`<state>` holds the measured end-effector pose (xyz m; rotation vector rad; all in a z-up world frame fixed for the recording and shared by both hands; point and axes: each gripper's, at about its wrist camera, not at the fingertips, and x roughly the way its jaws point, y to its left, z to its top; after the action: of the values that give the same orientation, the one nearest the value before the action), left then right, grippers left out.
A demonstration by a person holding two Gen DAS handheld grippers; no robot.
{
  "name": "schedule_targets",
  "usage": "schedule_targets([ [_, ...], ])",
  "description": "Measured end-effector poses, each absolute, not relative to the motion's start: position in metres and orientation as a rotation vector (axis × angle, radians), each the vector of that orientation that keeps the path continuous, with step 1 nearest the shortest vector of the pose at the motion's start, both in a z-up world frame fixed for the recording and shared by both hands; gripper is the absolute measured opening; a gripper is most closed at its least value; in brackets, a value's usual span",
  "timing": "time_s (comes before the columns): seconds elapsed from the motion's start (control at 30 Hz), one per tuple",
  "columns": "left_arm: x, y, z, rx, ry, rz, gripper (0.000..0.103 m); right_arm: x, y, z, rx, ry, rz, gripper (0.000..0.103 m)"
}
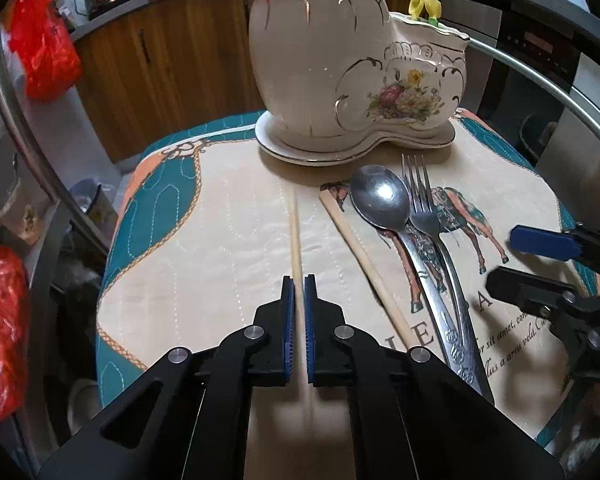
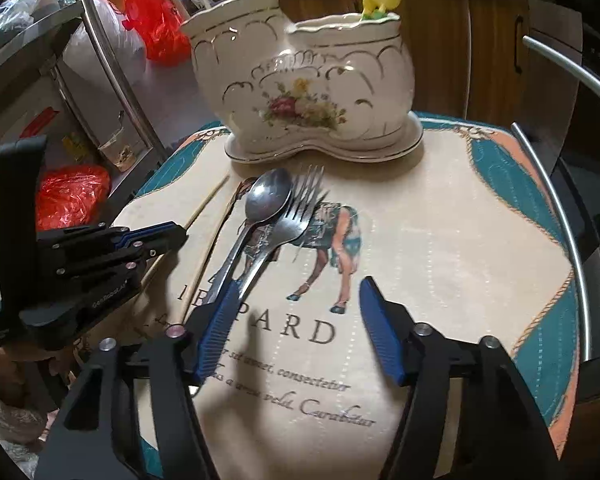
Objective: Organize utensils
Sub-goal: 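Grasp a wooden chopstick with the left tool while the right tool grasps the silver fork, then lift the chopstick and silver fork up toward the ceramic holder with both tools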
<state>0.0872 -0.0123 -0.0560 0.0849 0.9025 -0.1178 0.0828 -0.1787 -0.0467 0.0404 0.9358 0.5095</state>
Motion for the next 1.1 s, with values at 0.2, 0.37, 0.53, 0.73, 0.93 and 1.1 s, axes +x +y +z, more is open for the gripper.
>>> schedule_targets([
  [0.2, 0.075, 0.001, -0.055, 0.003, 0.897, -0.149, 0.005, 0.100, -0.167, -0.048, 0.042, 0.934, 0.498, 0.042],
  [0.37, 0.065, 0.008, -0.051, -0.033, 0.884, -0.169, 0.005, 0.129, -0.162, -0.050, 0.031, 0.925, 0.465, 0.033],
  [0.53, 0.059, 0.013, -0.043, -0.047, 0.863, -0.181, 0.005, 0.148, -0.157, -0.050, 0.025, 0.927, 0.470, 0.033],
  [0.73, 0.057, 0.020, -0.038, -0.058, 0.847, -0.190, 0.005, 0.159, -0.154, -0.055, 0.040, 0.947, 0.494, 0.033],
  [0.93, 0.056, 0.021, -0.035, -0.065, 0.838, -0.193, 0.005, 0.156, -0.156, -0.055, 0.057, 0.935, 0.535, 0.016],
  [1.1, 0.055, 0.021, -0.033, -0.067, 0.832, -0.193, 0.005, 0.150, -0.162, -0.050, 0.082, 0.919, 0.548, 0.003],
])
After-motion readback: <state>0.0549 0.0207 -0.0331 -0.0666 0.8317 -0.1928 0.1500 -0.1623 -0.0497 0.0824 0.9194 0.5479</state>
